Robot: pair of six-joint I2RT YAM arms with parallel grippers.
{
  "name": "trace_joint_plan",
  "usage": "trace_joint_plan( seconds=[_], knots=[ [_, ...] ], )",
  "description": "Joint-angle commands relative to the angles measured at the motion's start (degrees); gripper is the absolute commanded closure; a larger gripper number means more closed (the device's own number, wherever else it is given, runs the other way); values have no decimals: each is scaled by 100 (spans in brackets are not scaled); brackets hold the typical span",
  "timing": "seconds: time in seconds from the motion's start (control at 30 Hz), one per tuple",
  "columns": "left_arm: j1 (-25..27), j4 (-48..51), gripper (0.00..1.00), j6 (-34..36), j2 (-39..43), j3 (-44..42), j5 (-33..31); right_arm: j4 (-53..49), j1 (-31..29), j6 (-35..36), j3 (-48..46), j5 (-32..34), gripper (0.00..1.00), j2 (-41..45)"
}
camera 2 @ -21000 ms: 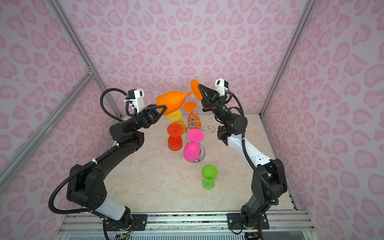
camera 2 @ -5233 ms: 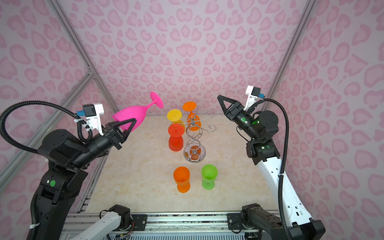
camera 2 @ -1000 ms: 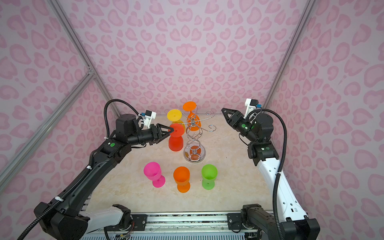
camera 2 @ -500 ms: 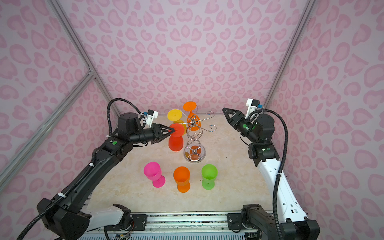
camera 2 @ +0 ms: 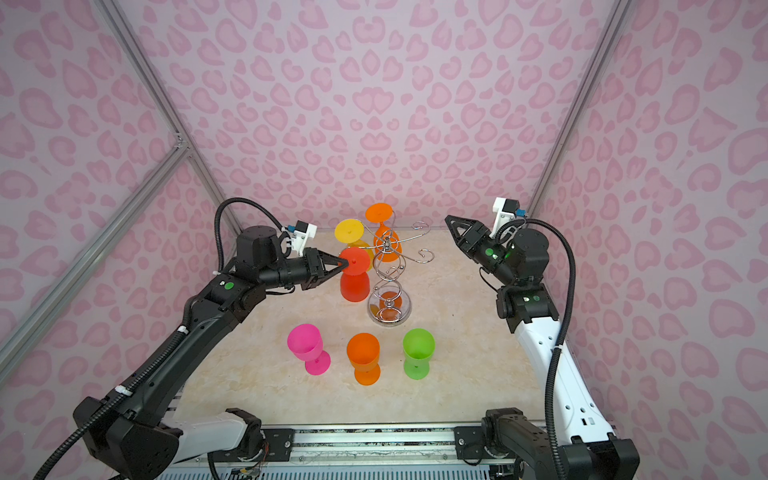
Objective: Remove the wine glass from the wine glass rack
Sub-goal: 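Close the left gripper on the red glass's foot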
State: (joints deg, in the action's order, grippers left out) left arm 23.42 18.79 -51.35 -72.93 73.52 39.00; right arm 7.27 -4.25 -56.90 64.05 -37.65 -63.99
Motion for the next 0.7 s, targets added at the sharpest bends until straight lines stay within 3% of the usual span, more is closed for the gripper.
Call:
trace_joint_plan(
  seconds=[0.0,0.67],
  knots=[
    [-4,-166,76,23,94,84,132,230,-2,-31,-25,-85,57,-17],
    [0,-163,73,-96,218,78,309,310,3,-69,-98,-101,57,-53]
  ],
)
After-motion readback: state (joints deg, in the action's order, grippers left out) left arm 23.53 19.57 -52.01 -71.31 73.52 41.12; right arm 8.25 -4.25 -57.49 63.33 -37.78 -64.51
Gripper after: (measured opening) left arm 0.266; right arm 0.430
